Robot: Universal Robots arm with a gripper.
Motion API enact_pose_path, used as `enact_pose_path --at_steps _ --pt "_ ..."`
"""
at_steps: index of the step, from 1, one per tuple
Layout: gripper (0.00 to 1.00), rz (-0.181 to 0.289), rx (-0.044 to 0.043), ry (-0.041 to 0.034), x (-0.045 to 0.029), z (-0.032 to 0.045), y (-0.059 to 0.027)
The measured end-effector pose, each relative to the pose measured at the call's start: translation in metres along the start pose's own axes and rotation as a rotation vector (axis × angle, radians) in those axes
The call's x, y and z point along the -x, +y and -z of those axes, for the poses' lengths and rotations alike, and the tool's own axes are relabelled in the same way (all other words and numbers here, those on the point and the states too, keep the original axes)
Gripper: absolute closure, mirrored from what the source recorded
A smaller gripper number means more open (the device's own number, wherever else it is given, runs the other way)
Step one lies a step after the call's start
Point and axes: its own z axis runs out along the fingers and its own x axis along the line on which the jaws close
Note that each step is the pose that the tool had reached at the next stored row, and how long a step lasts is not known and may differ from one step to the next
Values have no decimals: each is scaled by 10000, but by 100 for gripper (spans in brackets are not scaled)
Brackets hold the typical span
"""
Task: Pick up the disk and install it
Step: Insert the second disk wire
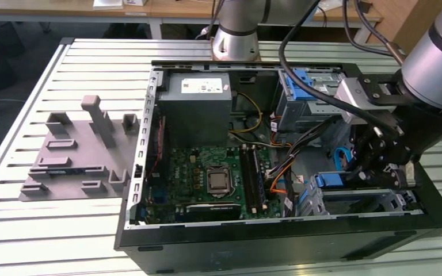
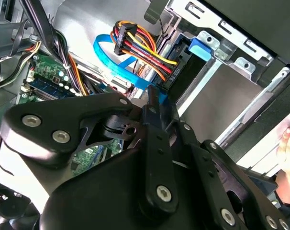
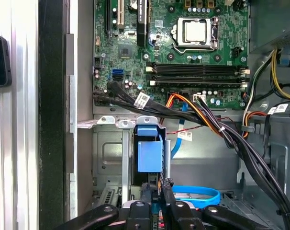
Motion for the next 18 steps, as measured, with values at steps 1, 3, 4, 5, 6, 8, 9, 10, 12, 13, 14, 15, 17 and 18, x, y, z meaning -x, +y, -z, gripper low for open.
enact_pose_path --at_steps 1,3,4,5,6,8,9,10,12,13,14,15,17,18 --pt "76 0 10 -2 0 4 0" --pt "76 -1 29 0 1 14 0" --pt "76 -2 37 2 1 22 0" --pt "76 -2 47 2 1 30 -1" --pt "76 -2 58 2 2 39 -1" --pt "76 -3 81 1 2 53 -1" --pt "76 -4 97 1 3 61 -1" --pt "76 -4 115 2 3 69 -2" --pt "76 -6 146 2 4 85 -2" --pt "76 -7 160 1 3 90 -2" --pt "78 -7 174 1 4 95 -2" --pt "84 -7 189 2 4 101 -2" --pt "89 -9 211 1 5 105 -2" --pt "89 -9 225 2 5 106 -4"
